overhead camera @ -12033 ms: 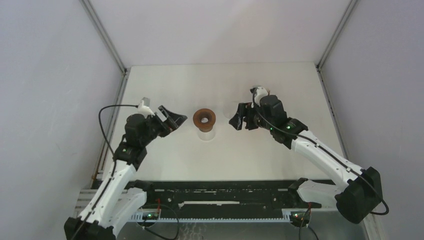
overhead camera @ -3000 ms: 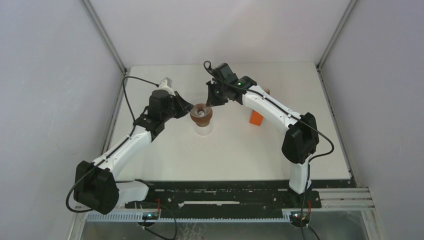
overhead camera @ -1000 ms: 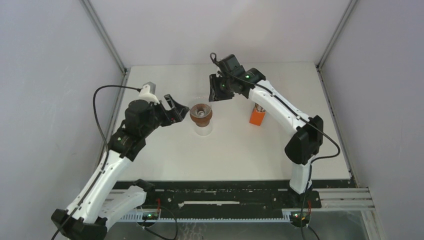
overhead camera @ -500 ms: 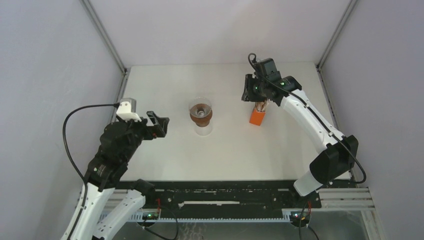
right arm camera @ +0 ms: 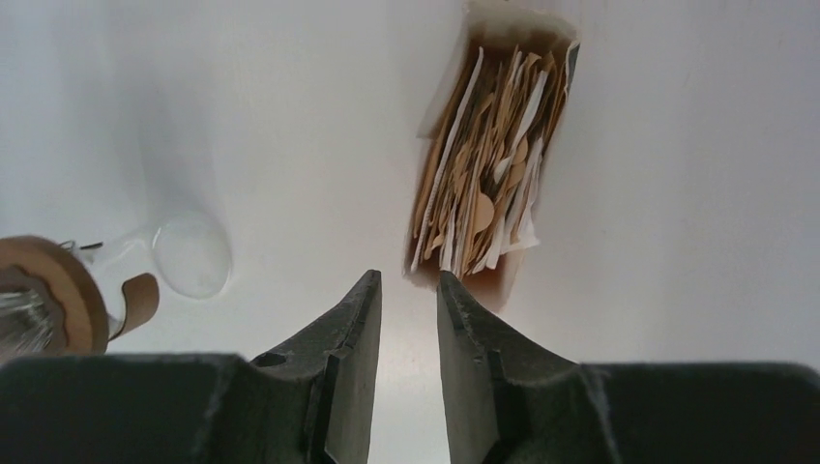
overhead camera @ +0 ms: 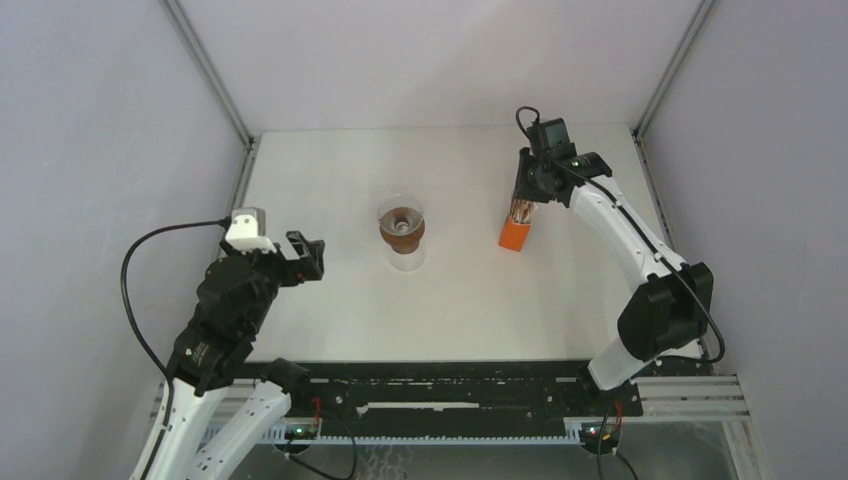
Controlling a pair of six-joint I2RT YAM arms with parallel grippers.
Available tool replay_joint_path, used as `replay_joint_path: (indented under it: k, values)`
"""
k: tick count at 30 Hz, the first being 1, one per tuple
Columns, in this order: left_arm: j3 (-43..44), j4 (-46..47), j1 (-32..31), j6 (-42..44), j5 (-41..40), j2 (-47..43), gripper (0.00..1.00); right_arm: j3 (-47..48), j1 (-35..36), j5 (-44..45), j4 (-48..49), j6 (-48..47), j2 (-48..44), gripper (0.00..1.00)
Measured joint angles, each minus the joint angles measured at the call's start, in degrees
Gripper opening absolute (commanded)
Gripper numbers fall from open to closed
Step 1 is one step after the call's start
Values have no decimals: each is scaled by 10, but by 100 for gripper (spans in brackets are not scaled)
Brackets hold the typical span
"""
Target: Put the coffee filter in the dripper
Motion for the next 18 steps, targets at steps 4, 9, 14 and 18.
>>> replay_joint_path:
  k: [4,9,14,18]
  values:
    - [-5,-1,2,2,-1,0,100,6,-7,13,7,3,28,33]
    - [-6,1,9,2,1,3,100,19,-11,21,18,5,78,30]
    - [-6,3,21,3,4,6,100,30,-16,25,25,6,110,26]
    - [-9,8,34,2,16,8,100,36,-21,29,32,9,119,25]
